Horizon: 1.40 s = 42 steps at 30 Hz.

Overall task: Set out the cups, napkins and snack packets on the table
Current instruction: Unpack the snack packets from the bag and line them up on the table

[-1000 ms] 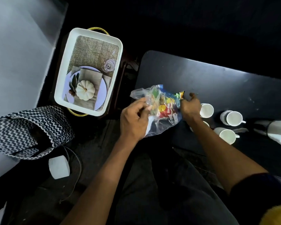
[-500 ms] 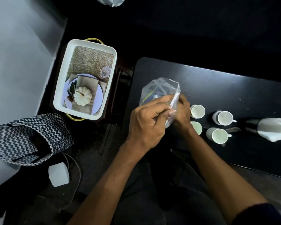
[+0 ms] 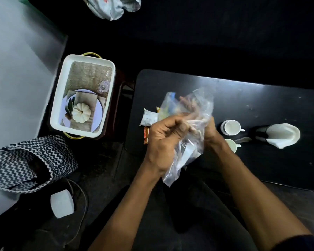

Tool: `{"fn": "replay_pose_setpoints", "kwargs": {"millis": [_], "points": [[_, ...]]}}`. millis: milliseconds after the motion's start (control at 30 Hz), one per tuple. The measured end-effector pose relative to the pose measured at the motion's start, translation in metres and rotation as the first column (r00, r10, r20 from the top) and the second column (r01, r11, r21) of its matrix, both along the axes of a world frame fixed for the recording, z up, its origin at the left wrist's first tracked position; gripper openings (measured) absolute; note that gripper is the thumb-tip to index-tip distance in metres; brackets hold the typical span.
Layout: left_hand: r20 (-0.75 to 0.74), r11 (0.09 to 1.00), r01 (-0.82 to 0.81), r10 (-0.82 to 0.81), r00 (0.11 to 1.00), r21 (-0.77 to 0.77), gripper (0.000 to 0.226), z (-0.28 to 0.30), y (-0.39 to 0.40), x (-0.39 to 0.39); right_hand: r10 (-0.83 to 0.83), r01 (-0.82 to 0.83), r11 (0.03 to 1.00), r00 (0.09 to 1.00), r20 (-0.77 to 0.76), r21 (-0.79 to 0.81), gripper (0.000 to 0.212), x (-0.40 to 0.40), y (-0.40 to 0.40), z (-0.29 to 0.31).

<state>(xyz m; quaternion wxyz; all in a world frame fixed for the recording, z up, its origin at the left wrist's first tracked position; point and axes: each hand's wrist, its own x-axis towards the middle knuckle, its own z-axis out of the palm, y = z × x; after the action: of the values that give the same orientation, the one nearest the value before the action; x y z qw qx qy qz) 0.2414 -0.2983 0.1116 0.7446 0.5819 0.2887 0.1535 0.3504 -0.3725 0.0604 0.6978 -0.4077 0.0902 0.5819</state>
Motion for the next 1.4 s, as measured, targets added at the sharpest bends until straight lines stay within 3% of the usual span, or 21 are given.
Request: {"fn": "replay_pose_setpoints", "kwargs": {"millis": [67, 133, 233, 333, 433, 533, 600, 633, 700, 767, 800, 900, 1000, 1100, 1167, 1267, 1400], "points": [[-0.083, 0.991, -0.088, 0.079, 0.993, -0.105, 0.022, -0.007, -0.007, 0.005, -0.040, 0.043, 0.997, 0.998, -0.048, 0.063, 0.045, 0.004, -0.005, -0.003], [-0.133, 0.970, -0.163, 0.140, 0.981, -0.183, 0.029, -0.016, -0.010, 0.009, 0.022, -0.009, 0.988, 0.997, -0.079, 0.154, 0.055, 0.005, -0.012, -0.010], [-0.213, 0.859, -0.271, 0.195, 0.957, -0.434, 0.025, -0.021, -0.012, 0.015, 0.094, -0.063, 0.968, 0.988, -0.119, 0.241, 0.072, 0.000, -0.030, -0.023], [-0.328, 0.780, -0.323, 0.159, 0.931, -0.536, 0.016, -0.030, -0.008, 0.017, 0.112, -0.111, 0.975, 0.994, 0.007, 0.190, 0.062, -0.004, -0.049, -0.030], [-0.374, 0.812, -0.324, 0.142, 0.916, -0.485, 0.020, -0.032, -0.010, 0.023, 0.115, -0.116, 0.993, 0.980, 0.163, -0.005, 0.059, -0.007, -0.057, -0.031], [-0.472, 0.942, -0.299, 0.196, 0.860, -0.154, 0.025, -0.035, -0.019, 0.026, -0.014, 0.057, 0.987, 0.963, 0.271, -0.151, 0.051, -0.009, -0.061, -0.036], [-0.447, 0.974, -0.224, 0.204, 0.871, 0.009, 0.031, -0.036, -0.023, 0.024, -0.162, 0.224, 0.956, 0.943, 0.291, -0.191, 0.048, -0.009, -0.067, -0.038], [-0.419, 0.987, -0.160, 0.144, 0.897, -0.005, 0.032, -0.038, -0.025, 0.024, -0.237, 0.288, 0.943, 0.932, 0.273, -0.166, 0.047, -0.008, -0.071, -0.038], [-0.352, 0.976, -0.016, -0.063, 0.934, -0.218, 0.034, -0.039, -0.030, 0.025, -0.337, 0.363, 0.926, 0.917, 0.212, -0.100, 0.045, -0.006, -0.079, -0.037], [-0.285, 0.887, 0.100, -0.249, 0.926, -0.451, 0.044, -0.039, -0.037, 0.029, -0.395, 0.422, 0.900, 0.895, 0.208, -0.106, 0.039, -0.006, -0.085, -0.038], [-0.273, 0.859, 0.129, -0.295, 0.916, -0.496, 0.048, -0.041, -0.042, 0.033, -0.401, 0.446, 0.884, 0.878, 0.262, -0.140, 0.037, -0.006, -0.089, -0.037], [-0.442, 0.940, 0.055, -0.209, 0.873, -0.337, 0.044, -0.049, -0.068, 0.052, -0.192, 0.454, 0.842, 0.756, 0.626, -0.291, 0.051, -0.004, -0.111, -0.036], [-0.542, 0.983, -0.084, -0.019, 0.840, -0.165, 0.037, -0.059, -0.098, 0.077, 0.183, 0.511, 0.734, 0.485, 0.855, -0.447, 0.078, 0.000, -0.148, -0.030], [-0.564, 0.987, -0.131, 0.058, 0.824, -0.090, 0.034, -0.065, -0.137, 0.105, 0.145, 0.555, 0.756, 0.375, 0.916, -0.347, 0.087, 0.007, -0.194, -0.021], [-0.567, 0.991, -0.125, 0.073, 0.820, -0.053, 0.036, -0.064, -0.168, 0.126, 0.178, 0.492, 0.807, 0.327, 0.928, -0.328, 0.089, 0.010, -0.230, -0.018], [-0.560, 0.995, 0.047, -0.089, 0.823, -0.090, 0.039, -0.064, -0.220, 0.155, 0.350, 0.400, 0.800, 0.292, 0.890, -0.446, 0.095, 0.022, -0.284, -0.024], [-0.541, 0.923, 0.297, -0.385, 0.748, -0.246, 0.030, -0.061, -0.321, 0.198, 0.384, 0.450, 0.720, 0.376, 0.843, -0.529, 0.096, 0.066, -0.381, -0.042]]}}
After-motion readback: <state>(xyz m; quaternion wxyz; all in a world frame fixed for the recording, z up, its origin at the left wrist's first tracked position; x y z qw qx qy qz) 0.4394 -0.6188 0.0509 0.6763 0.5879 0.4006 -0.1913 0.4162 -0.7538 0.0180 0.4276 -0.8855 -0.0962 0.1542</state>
